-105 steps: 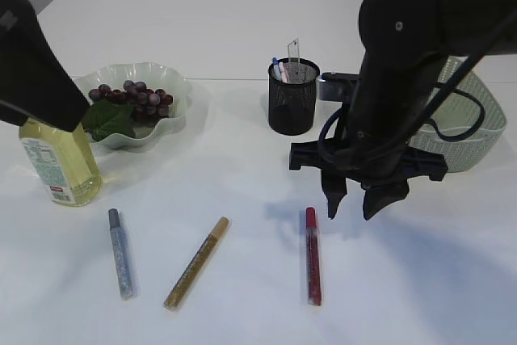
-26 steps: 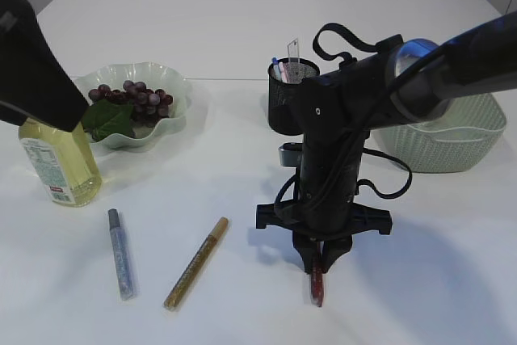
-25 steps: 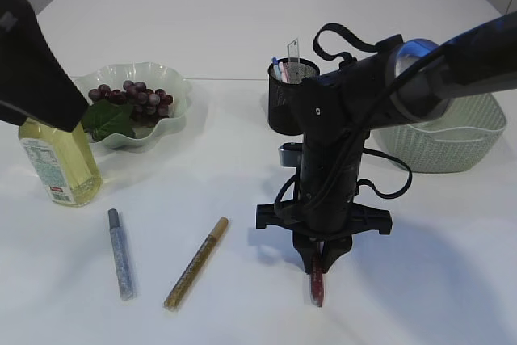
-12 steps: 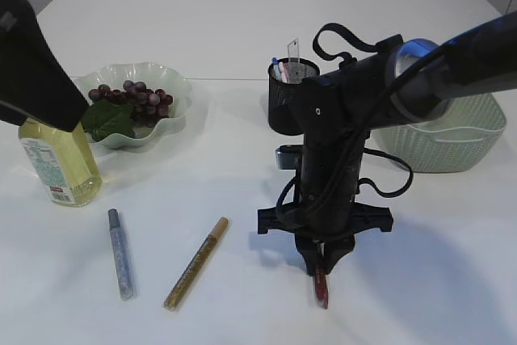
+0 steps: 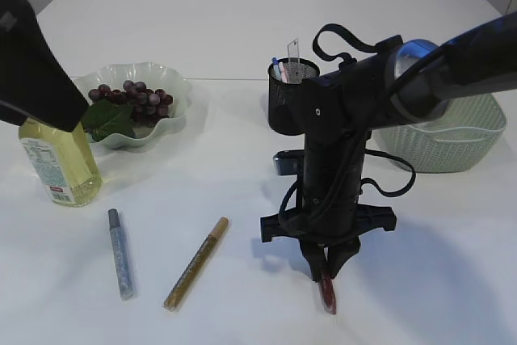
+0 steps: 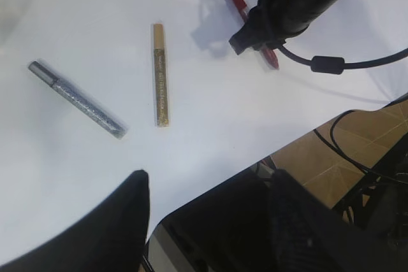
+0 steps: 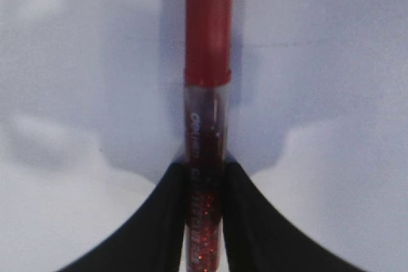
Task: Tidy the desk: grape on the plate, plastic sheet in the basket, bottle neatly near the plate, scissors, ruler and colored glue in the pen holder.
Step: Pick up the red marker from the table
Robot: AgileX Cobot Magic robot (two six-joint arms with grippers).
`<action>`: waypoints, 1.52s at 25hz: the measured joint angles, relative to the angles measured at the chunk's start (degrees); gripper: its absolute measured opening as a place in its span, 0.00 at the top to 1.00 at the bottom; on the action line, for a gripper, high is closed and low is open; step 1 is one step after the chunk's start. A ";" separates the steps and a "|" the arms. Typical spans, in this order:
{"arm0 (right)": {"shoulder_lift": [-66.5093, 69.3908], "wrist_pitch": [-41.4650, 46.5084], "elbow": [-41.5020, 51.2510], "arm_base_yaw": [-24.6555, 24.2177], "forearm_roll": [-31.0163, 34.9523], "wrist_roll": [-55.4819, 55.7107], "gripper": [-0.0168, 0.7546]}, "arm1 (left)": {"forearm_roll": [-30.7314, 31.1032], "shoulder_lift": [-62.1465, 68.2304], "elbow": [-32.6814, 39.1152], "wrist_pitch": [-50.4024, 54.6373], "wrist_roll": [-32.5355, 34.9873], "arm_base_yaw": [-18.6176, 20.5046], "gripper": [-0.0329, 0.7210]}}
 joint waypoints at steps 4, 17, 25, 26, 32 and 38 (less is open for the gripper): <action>0.00 0.02 0.00 0.00 0.00 -4.15 0.75 | 0.00 0.00 0.00 0.00 0.00 0.00 0.38; -2.98 2.01 0.00 0.00 2.45 -22.51 0.76 | 0.00 0.00 0.00 0.00 0.00 0.00 0.38; -8.10 -6.01 0.11 0.00 1.66 -27.39 0.76 | 0.00 0.00 0.00 0.00 0.00 0.00 0.38; -9.00 -7.86 0.32 0.00 1.44 -27.47 0.76 | 0.00 0.00 0.00 0.00 0.00 0.00 0.38; -17.64 -21.86 7.49 0.00 -0.88 -27.64 0.76 | 0.00 0.00 0.00 0.00 0.00 0.00 0.38; -25.24 -36.85 17.06 0.00 -3.36 -27.74 0.76 | 0.00 0.00 0.00 0.00 0.00 0.00 0.38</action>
